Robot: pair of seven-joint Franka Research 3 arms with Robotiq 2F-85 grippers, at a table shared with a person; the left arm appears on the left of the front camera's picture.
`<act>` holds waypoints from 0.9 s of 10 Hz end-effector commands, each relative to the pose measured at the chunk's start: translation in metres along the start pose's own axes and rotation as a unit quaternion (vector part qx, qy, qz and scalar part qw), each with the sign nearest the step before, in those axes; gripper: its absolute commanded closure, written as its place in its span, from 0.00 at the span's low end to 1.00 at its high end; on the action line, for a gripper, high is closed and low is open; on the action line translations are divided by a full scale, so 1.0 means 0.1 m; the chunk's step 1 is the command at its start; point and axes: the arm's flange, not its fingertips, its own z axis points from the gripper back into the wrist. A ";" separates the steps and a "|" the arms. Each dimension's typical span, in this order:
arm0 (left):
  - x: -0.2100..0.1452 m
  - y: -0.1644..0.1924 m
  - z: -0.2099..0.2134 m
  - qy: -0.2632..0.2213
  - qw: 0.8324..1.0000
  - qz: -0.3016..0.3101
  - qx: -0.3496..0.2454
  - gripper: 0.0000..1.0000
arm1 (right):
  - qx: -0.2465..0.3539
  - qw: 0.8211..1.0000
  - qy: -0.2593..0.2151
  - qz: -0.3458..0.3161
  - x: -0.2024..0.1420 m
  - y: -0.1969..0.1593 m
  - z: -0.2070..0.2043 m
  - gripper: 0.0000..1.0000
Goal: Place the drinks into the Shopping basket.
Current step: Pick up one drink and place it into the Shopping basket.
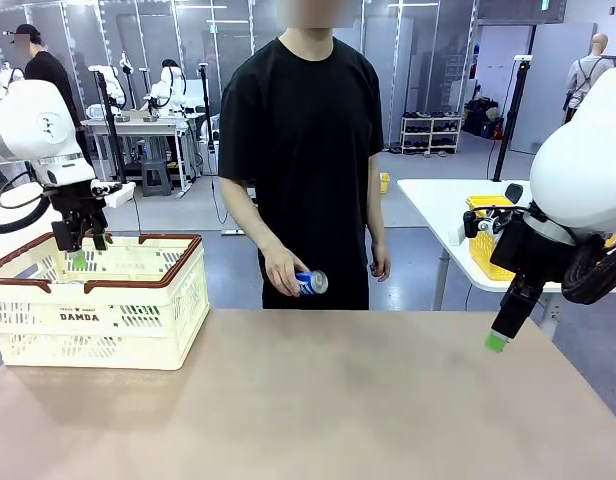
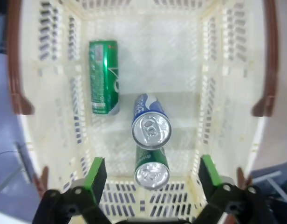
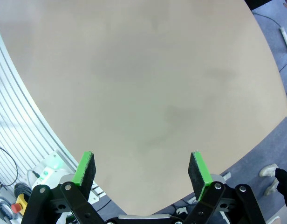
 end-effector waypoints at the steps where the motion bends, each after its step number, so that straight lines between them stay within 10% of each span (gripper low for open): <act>1: 0.20 -0.19 0.39 0.022 1.000 -0.015 0.010 0.00 | -0.001 1.000 0.004 0.000 -0.01 0.00 0.01 0.00; 9: 0.77 -1.59 0.43 0.000 0.992 -0.116 -0.041 0.00 | -0.001 1.000 0.004 0.000 -0.01 0.00 0.01 0.00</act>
